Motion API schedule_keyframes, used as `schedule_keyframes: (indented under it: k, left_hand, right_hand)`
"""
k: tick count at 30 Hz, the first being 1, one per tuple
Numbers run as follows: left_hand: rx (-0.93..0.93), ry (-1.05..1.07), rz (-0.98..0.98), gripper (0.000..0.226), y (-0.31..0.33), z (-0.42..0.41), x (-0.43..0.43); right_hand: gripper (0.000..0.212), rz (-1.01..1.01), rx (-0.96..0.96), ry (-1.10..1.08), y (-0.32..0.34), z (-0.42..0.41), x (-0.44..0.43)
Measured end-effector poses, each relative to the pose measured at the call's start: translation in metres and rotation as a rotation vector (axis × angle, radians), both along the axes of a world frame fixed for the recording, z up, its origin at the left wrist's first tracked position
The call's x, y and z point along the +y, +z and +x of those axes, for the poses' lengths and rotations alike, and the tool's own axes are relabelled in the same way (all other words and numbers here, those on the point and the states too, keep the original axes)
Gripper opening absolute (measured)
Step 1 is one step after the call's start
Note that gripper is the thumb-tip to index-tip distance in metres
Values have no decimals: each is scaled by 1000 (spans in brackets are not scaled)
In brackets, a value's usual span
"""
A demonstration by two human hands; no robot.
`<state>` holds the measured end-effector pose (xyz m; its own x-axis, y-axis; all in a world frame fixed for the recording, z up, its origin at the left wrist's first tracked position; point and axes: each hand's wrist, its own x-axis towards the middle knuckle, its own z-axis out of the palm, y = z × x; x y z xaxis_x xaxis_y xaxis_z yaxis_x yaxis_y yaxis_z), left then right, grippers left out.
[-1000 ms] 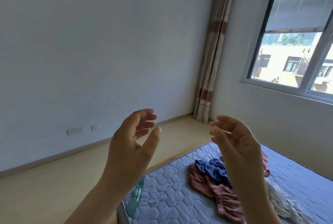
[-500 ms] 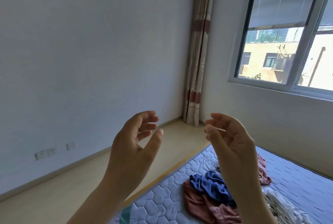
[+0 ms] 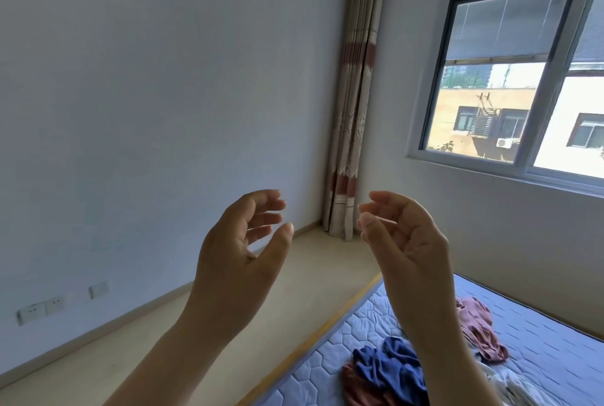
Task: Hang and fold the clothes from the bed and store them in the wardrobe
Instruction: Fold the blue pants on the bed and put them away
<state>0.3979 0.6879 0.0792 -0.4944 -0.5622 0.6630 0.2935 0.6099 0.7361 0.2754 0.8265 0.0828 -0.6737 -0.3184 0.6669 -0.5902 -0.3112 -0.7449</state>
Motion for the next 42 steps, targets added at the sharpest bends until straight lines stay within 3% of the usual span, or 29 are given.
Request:
schedule_keyframes:
  k: [15, 33, 42]
  left_hand:
    - [-38, -74, -55, 31, 29, 34, -264]
    - [10, -141, -64, 30, 24, -49, -386]
    - [14, -293, -56, 31, 16, -88, -502]
  right_hand:
    - [23, -7, 18, -130, 22, 45, -254]
    - [22, -15, 68, -208, 24, -21, -370]
    - [21, -1, 102, -401, 19, -34, -471]
